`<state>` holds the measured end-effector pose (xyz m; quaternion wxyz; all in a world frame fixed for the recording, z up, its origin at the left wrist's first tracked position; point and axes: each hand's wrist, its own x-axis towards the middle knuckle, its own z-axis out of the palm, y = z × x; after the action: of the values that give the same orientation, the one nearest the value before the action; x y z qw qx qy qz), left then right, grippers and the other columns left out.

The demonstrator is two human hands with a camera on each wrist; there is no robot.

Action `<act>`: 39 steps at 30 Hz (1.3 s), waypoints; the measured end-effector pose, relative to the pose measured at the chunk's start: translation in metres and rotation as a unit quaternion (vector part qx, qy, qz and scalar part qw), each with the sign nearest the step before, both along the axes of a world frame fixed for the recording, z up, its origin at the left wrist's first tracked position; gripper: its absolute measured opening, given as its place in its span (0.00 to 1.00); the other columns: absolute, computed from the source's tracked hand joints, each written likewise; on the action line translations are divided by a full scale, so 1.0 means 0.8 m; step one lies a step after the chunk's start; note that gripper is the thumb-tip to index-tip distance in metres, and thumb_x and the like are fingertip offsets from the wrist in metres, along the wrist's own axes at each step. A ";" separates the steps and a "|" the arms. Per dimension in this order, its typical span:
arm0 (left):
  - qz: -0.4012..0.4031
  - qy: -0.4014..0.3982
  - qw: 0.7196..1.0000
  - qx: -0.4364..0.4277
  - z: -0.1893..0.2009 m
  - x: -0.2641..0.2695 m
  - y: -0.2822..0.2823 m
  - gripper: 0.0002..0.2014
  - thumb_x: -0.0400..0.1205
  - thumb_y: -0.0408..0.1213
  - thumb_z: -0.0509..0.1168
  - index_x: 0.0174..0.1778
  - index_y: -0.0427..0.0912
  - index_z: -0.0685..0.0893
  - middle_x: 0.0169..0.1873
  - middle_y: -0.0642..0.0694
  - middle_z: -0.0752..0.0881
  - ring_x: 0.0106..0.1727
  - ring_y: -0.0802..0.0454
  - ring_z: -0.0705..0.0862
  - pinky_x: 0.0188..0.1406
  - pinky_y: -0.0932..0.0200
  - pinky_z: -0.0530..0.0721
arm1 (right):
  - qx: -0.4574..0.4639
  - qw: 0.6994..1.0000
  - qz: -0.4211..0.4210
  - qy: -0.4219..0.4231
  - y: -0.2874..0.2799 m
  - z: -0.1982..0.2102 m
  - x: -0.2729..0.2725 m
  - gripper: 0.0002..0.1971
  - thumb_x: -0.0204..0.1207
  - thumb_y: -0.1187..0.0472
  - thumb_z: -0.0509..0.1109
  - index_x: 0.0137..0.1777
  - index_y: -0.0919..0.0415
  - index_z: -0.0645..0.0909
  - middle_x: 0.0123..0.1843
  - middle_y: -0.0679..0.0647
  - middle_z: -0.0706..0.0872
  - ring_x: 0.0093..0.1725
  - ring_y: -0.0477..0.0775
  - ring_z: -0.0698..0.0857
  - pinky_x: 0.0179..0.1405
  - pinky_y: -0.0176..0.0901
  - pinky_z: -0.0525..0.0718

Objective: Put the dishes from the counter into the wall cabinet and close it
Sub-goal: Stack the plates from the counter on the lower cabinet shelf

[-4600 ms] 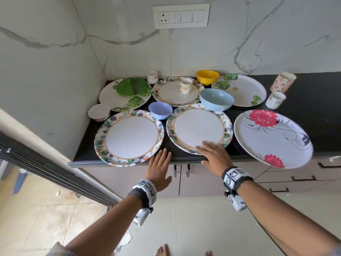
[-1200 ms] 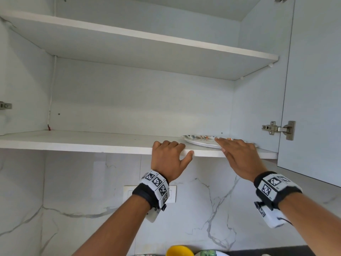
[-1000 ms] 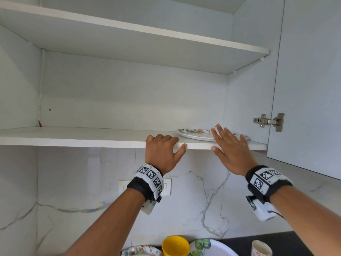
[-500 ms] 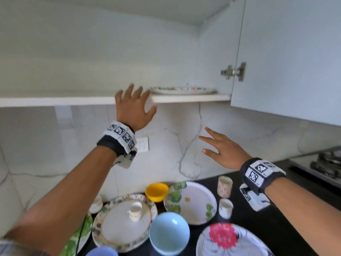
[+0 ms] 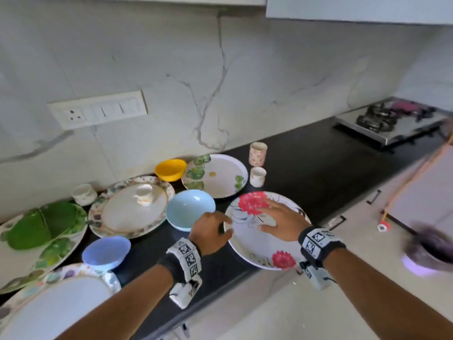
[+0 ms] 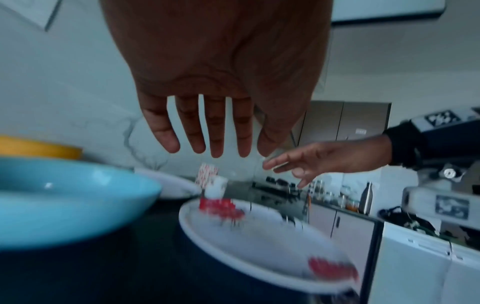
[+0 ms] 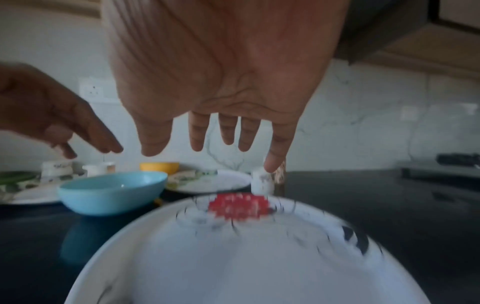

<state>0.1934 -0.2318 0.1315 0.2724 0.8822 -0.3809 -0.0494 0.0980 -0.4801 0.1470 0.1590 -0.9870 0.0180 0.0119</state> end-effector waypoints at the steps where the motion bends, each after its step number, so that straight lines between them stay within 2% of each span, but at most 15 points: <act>1: 0.001 0.011 0.999 0.045 -0.020 -0.011 0.001 0.21 0.73 0.61 0.63 0.59 0.57 0.85 0.56 0.56 0.87 0.58 0.51 0.84 0.60 0.46 0.83 | -0.006 1.000 -0.012 0.027 0.004 -0.020 -0.012 0.35 0.75 0.36 0.68 0.81 0.39 0.65 0.87 0.46 0.58 0.84 0.53 0.60 0.81 0.55 0.63; 4: -0.004 0.036 0.978 0.207 -0.060 -0.032 0.004 0.31 0.74 0.65 0.64 0.74 0.60 0.74 0.77 0.55 0.73 0.78 0.48 0.70 0.75 0.38 0.68 | -0.023 0.990 -0.049 0.130 0.007 -0.075 -0.043 0.49 0.66 0.25 0.66 0.85 0.38 0.52 0.88 0.46 0.44 0.87 0.54 0.48 0.80 0.67 0.62; 6: -0.010 0.052 0.959 0.277 -0.075 -0.034 0.012 0.38 0.73 0.67 0.66 0.80 0.62 0.66 0.84 0.51 0.61 0.84 0.45 0.59 0.78 0.34 0.61 | -0.034 0.984 -0.044 0.167 0.011 -0.099 -0.057 0.55 0.63 0.24 0.69 0.85 0.39 0.47 0.88 0.48 0.39 0.87 0.55 0.43 0.80 0.71 0.59; 9: -0.015 0.090 0.949 0.303 -0.092 -0.032 0.021 0.44 0.72 0.66 0.70 0.83 0.61 0.59 0.86 0.50 0.52 0.86 0.44 0.51 0.79 0.30 0.59 | -0.043 0.981 -0.040 0.187 0.016 -0.126 -0.075 0.56 0.64 0.29 0.73 0.85 0.39 0.42 0.88 0.50 0.35 0.87 0.57 0.40 0.81 0.71 0.51; 12: -0.018 0.097 0.950 0.295 -0.097 -0.031 0.024 0.44 0.73 0.64 0.70 0.83 0.62 0.59 0.86 0.51 0.51 0.86 0.45 0.50 0.79 0.29 0.58 | -0.075 0.981 -0.061 0.166 0.021 -0.149 -0.088 0.53 0.71 0.41 0.75 0.85 0.40 0.39 0.88 0.52 0.35 0.87 0.59 0.41 0.82 0.69 0.48; 17: -0.012 0.103 0.951 0.291 -0.100 -0.030 0.022 0.42 0.73 0.64 0.70 0.82 0.63 0.60 0.86 0.52 0.53 0.86 0.45 0.50 0.79 0.28 0.57 | -0.127 0.984 -0.095 0.081 0.035 -0.161 -0.090 0.42 0.79 0.58 0.68 0.86 0.43 0.46 0.89 0.55 0.46 0.87 0.61 0.50 0.80 0.70 0.57; 22: -0.016 0.094 0.952 0.292 -0.101 -0.029 0.026 0.42 0.73 0.66 0.69 0.82 0.65 0.61 0.86 0.53 0.53 0.86 0.45 0.51 0.78 0.27 0.57 | -0.149 0.982 -0.090 0.067 0.030 -0.157 -0.095 0.40 0.79 0.61 0.68 0.85 0.44 0.51 0.88 0.56 0.53 0.85 0.62 0.56 0.77 0.71 0.63; 24: -0.018 0.091 0.951 0.293 -0.102 -0.027 0.028 0.41 0.73 0.67 0.68 0.82 0.66 0.61 0.86 0.53 0.54 0.86 0.45 0.52 0.78 0.26 0.57 | -0.167 0.983 -0.074 0.036 0.024 -0.151 -0.101 0.40 0.73 0.61 0.73 0.83 0.45 0.59 0.84 0.57 0.64 0.81 0.63 0.67 0.69 0.71 0.73; 27: -0.026 0.078 0.952 0.295 -0.101 -0.027 0.031 0.40 0.73 0.68 0.67 0.81 0.65 0.62 0.85 0.53 0.56 0.86 0.44 0.54 0.78 0.28 0.58 | -0.191 0.980 -0.044 -0.027 0.016 -0.124 -0.107 0.38 0.64 0.61 0.80 0.75 0.47 0.74 0.72 0.55 0.81 0.68 0.61 0.83 0.55 0.63 0.83; 29: -0.018 0.066 0.961 0.267 -0.097 -0.027 0.032 0.34 0.76 0.65 0.66 0.79 0.62 0.68 0.84 0.53 0.61 0.84 0.45 0.59 0.78 0.32 0.62 | -0.173 0.980 -0.034 -0.096 0.009 -0.096 -0.110 0.32 0.65 0.63 0.80 0.71 0.47 0.80 0.66 0.52 0.86 0.63 0.57 0.86 0.56 0.61 0.83; 32: 0.016 0.028 0.988 0.152 -0.083 -0.021 0.034 0.21 0.81 0.55 0.65 0.70 0.57 0.79 0.75 0.53 0.75 0.76 0.50 0.71 0.75 0.42 0.72 | -0.110 0.981 -0.032 -0.157 0.005 -0.042 -0.116 0.21 0.73 0.62 0.76 0.66 0.50 0.84 0.63 0.50 0.89 0.63 0.52 0.87 0.63 0.63 0.83; 34: 0.021 -0.020 0.996 0.080 -0.062 -0.014 0.033 0.16 0.80 0.51 0.68 0.63 0.54 0.85 0.69 0.51 0.82 0.71 0.50 0.77 0.70 0.46 0.77 | -0.060 0.981 -0.039 -0.179 0.003 -0.009 -0.120 0.15 0.79 0.60 0.72 0.64 0.56 0.85 0.62 0.53 0.89 0.62 0.55 0.88 0.57 0.54 0.89; 36: 0.029 -0.069 0.997 0.006 -0.026 0.002 0.032 0.12 0.79 0.47 0.70 0.57 0.49 0.88 0.60 0.47 0.87 0.63 0.45 0.82 0.65 0.45 0.80 | -0.001 0.982 -0.062 -0.178 0.004 0.025 -0.120 0.12 0.82 0.55 0.69 0.62 0.56 0.83 0.55 0.55 0.91 0.53 0.54 0.90 0.46 0.47 0.91; 37: 0.030 -0.094 0.994 -0.040 0.000 0.013 0.032 0.12 0.79 0.45 0.70 0.55 0.46 0.89 0.57 0.44 0.88 0.60 0.42 0.84 0.63 0.44 0.81 | 0.013 0.982 -0.070 -0.176 0.004 0.042 -0.119 0.11 0.83 0.52 0.67 0.61 0.54 0.81 0.50 0.54 0.90 0.48 0.52 0.90 0.42 0.45 0.91; 39: 0.022 -0.162 0.978 -0.127 0.058 0.041 0.036 0.12 0.78 0.43 0.67 0.51 0.42 0.90 0.52 0.41 0.90 0.53 0.37 0.87 0.58 0.43 0.83 | 0.020 0.979 -0.078 -0.189 0.006 0.076 -0.113 0.13 0.82 0.50 0.66 0.61 0.54 0.79 0.49 0.52 0.88 0.45 0.50 0.88 0.39 0.42 0.89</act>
<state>0.2264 -0.2032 0.1780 0.3176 0.8449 -0.4038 0.1491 0.0077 -0.4750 0.2075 0.1800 -0.9636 0.0648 -0.1868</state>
